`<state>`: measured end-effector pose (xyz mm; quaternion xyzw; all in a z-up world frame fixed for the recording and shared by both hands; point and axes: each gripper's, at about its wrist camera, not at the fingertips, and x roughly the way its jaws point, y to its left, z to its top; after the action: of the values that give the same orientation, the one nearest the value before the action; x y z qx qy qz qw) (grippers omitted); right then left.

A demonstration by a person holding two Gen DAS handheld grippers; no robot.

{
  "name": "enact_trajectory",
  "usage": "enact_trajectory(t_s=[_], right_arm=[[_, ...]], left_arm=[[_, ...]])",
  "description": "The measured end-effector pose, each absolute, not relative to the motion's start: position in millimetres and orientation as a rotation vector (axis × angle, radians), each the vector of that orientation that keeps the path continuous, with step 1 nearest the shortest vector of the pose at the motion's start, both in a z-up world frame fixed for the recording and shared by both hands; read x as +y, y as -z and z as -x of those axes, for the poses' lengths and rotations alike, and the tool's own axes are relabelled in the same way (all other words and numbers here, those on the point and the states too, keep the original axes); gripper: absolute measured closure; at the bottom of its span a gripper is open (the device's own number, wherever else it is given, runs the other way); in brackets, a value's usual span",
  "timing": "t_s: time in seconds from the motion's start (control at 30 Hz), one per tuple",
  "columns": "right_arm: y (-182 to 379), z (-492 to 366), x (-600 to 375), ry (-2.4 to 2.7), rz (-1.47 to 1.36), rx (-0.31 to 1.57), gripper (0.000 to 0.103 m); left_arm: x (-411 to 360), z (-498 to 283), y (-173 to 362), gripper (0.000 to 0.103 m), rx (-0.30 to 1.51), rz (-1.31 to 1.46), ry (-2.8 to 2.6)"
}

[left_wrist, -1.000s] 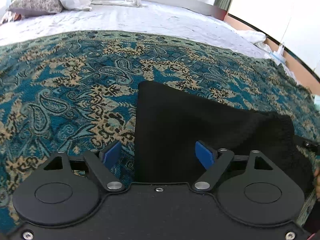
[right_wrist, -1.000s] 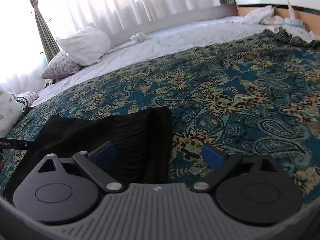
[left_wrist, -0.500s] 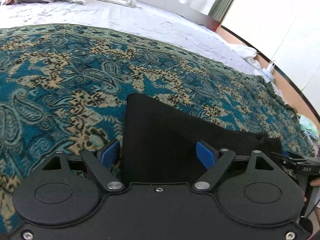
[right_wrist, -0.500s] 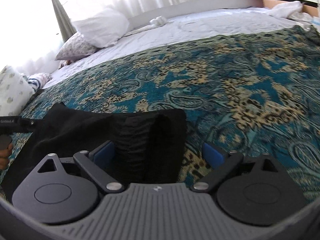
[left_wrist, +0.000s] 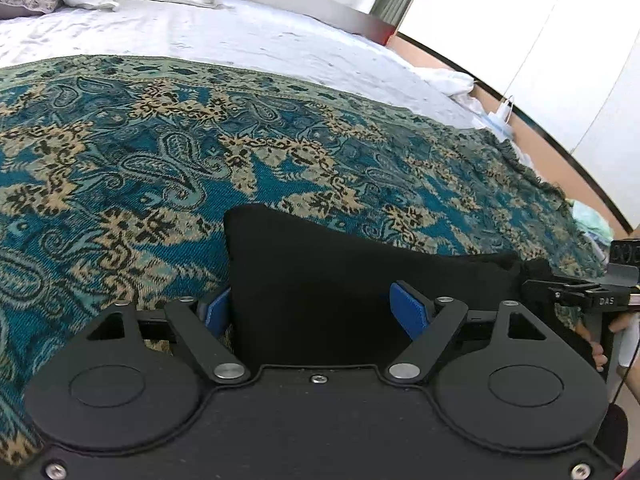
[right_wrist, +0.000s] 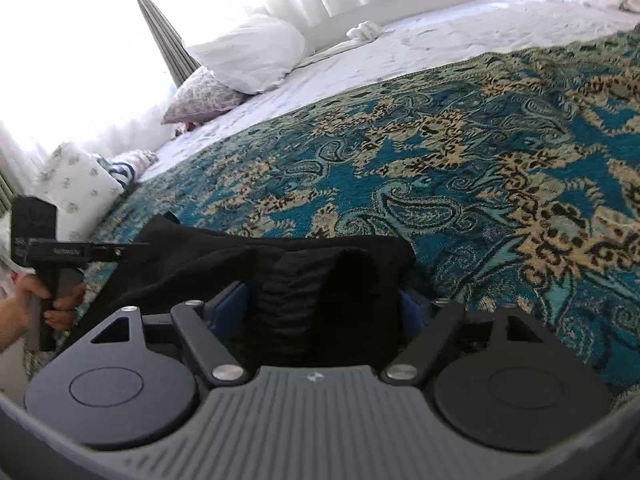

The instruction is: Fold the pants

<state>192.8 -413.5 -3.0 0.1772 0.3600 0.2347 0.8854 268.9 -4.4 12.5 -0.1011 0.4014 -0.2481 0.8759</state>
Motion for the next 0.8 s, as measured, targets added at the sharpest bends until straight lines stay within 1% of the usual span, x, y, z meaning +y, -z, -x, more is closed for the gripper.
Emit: enact_trajectory(t_s=[0.07,0.1,0.13,0.17,0.2,0.23,0.27,0.3,0.4,0.53,0.8], right_arm=[[3.5,-196.6,-412.0,-0.492,-0.372,0.748,0.029],[3.4,-196.8,-410.5,-0.493,-0.368,0.747,0.034],[3.2,-196.6,-409.3,-0.498,-0.367,0.744,0.037],[3.8,-196.2,-409.0,-0.509,-0.379,0.744,0.048],[4.9,-196.4,-408.3,-0.527,-0.401,0.749,0.058],[6.1,-196.4,-406.6,-0.535,-0.419,0.753,0.059],[5.3,-195.3,-402.7,-0.528,-0.410,0.746,0.059],[2.9,-193.8,-397.6,-0.520,-0.389,0.734,0.061],[-5.6,-194.5,-383.3,-0.506,-0.340,0.696,0.065],[-11.0,-215.7,-362.5,-0.492,-0.299,0.678,0.065],[-21.0,-281.9,-317.9,-0.477,-0.246,0.660,0.066]], left_arm=[[-5.1,-272.7,-11.3,0.025,0.835,0.220,0.522],[-6.4,-274.2,-10.8,0.035,0.837,0.219,0.527],[-7.7,-274.9,-10.5,0.043,0.838,0.211,0.523],[-8.8,-274.7,-10.3,0.053,0.838,0.197,0.508],[-8.2,-273.0,-10.2,0.060,0.827,0.193,0.501],[-6.6,-269.6,-10.9,0.067,0.807,0.193,0.492],[-5.2,-265.4,-12.3,0.076,0.788,0.186,0.477],[-4.9,-261.4,-14.4,0.082,0.768,0.175,0.467],[-8.3,-247.4,-24.3,0.086,0.689,0.092,0.414],[-5.3,-247.6,-31.8,0.086,0.623,0.051,0.319],[18.7,-294.7,-31.9,0.086,0.620,0.062,0.142]])
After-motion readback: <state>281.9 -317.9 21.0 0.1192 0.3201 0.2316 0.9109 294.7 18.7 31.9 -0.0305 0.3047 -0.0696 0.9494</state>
